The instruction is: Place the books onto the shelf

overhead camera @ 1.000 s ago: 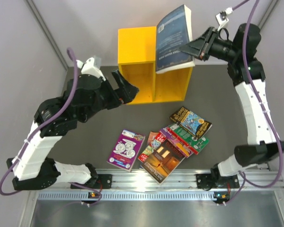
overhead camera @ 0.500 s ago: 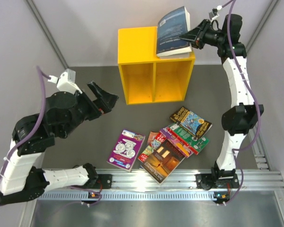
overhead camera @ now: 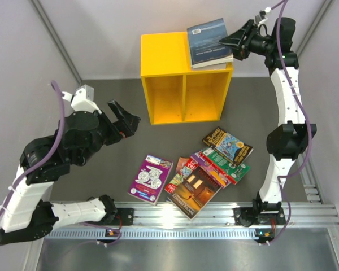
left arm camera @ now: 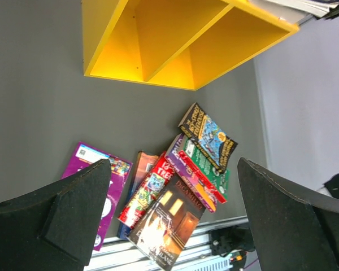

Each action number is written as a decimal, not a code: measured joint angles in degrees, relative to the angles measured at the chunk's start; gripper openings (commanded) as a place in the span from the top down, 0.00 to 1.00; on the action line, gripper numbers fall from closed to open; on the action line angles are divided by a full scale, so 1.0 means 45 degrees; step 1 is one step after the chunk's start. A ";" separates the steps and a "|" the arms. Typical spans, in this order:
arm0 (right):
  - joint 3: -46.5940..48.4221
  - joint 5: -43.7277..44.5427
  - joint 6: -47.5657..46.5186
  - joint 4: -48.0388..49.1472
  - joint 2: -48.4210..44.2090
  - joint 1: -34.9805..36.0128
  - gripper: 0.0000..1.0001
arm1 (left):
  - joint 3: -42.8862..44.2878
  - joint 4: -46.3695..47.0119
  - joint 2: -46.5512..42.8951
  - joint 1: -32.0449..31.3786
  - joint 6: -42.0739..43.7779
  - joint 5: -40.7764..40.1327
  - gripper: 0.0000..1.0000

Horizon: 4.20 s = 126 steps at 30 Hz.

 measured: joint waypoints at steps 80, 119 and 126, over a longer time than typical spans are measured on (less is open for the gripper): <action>-1.7947 0.7966 -0.6829 -0.6844 -0.9554 -0.0695 0.00 | -0.5833 0.8582 0.7664 0.2409 0.0151 0.7247 0.01; -1.8782 0.7660 -0.7354 -0.8092 -1.1157 -0.0495 0.00 | -0.1035 1.2643 1.5640 0.1846 -0.3317 0.8757 1.00; -1.6587 0.7266 -0.6863 -0.8990 -1.1419 -0.0019 0.00 | -0.1020 1.1842 1.5057 0.1851 -0.2555 0.8786 1.00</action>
